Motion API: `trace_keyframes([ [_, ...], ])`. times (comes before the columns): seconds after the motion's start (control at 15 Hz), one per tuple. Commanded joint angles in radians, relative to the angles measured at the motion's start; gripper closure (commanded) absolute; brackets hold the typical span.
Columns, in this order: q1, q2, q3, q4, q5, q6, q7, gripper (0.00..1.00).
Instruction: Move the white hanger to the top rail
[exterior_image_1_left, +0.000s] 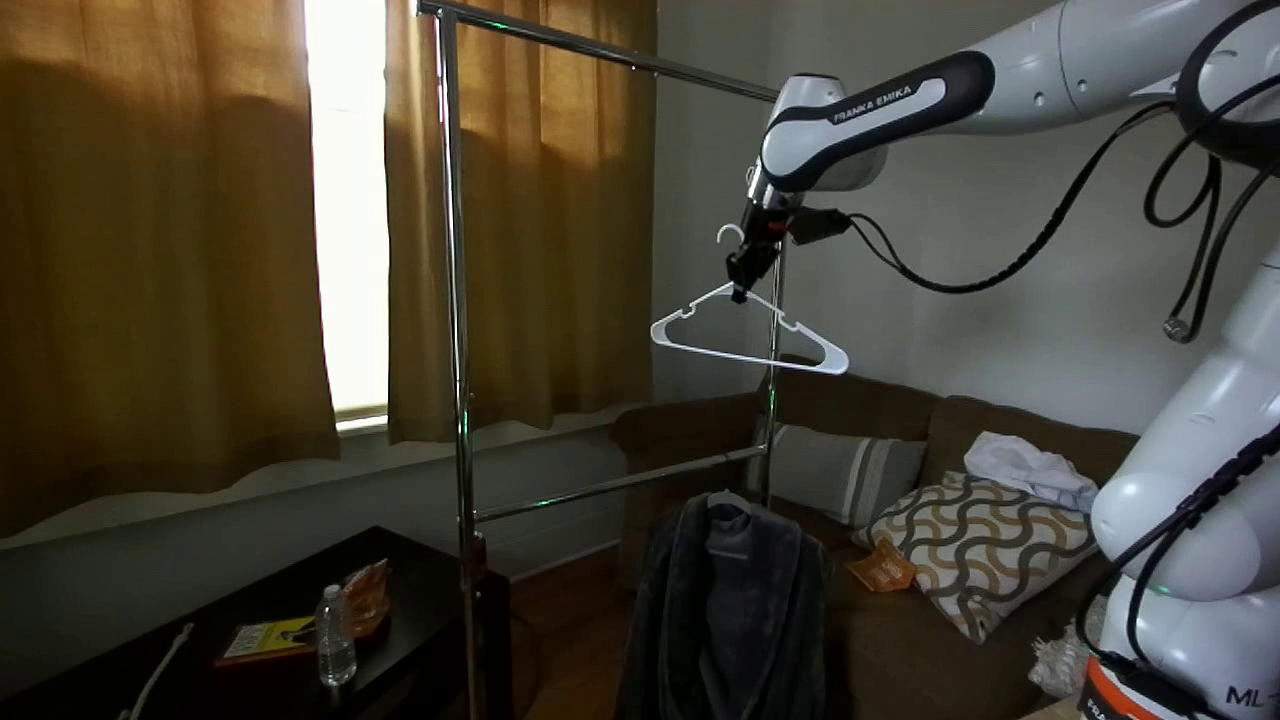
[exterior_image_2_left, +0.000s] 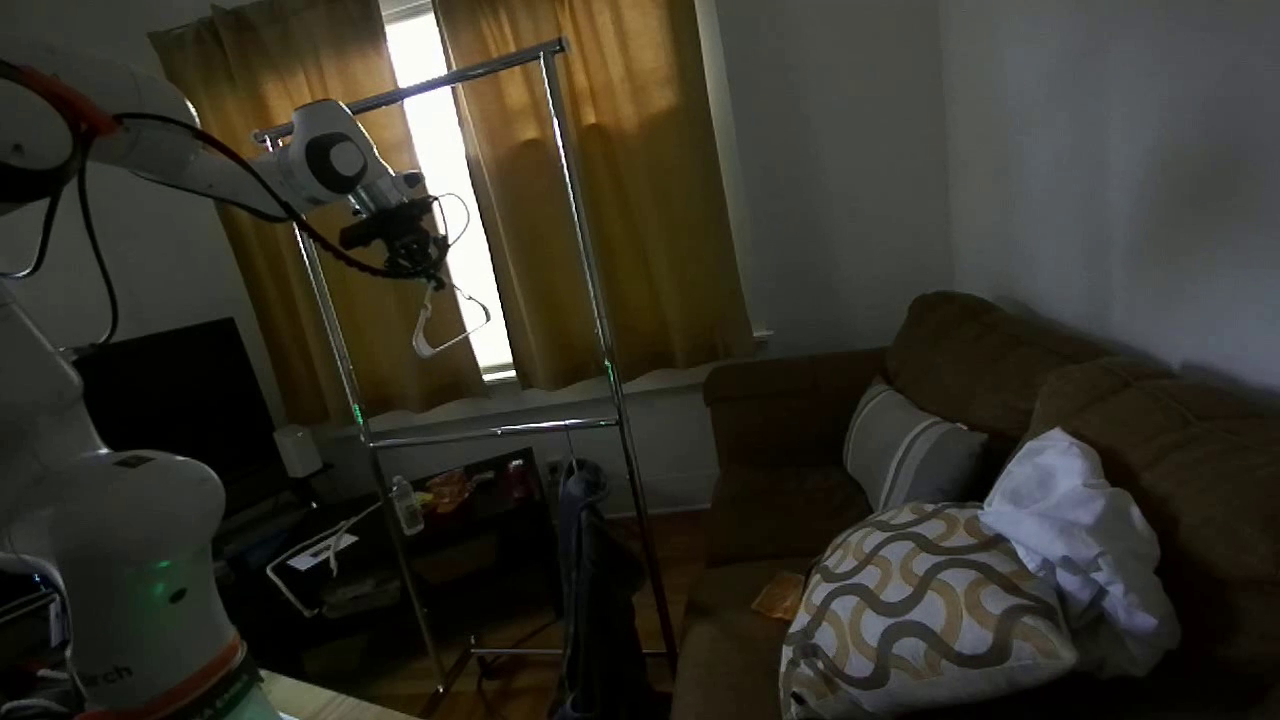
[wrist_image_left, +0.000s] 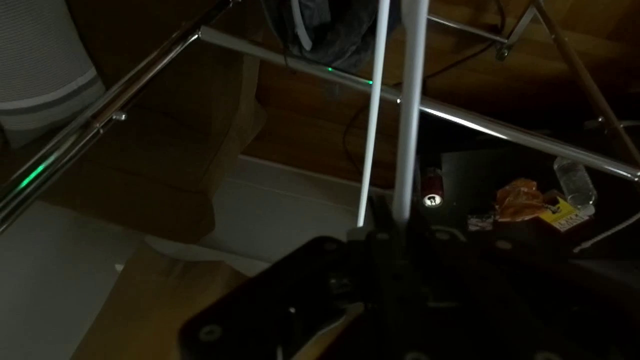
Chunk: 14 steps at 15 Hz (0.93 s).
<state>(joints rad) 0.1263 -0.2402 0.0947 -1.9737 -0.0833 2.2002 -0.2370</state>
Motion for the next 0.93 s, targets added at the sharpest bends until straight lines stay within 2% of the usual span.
trace_keyframes([
  [0.0,-0.008,0.043,0.016,0.13,-0.041,-0.061,0.035,0.98],
  [0.33,-0.001,0.114,0.029,0.308,-0.076,-0.079,0.037,0.98],
  [0.4,-0.002,0.069,0.017,0.226,-0.052,-0.045,0.023,0.98],
  [0.47,-0.001,0.078,0.019,0.248,-0.053,-0.045,0.023,0.92],
  [0.87,-0.002,0.081,0.018,0.245,-0.053,-0.045,0.023,0.92],
])
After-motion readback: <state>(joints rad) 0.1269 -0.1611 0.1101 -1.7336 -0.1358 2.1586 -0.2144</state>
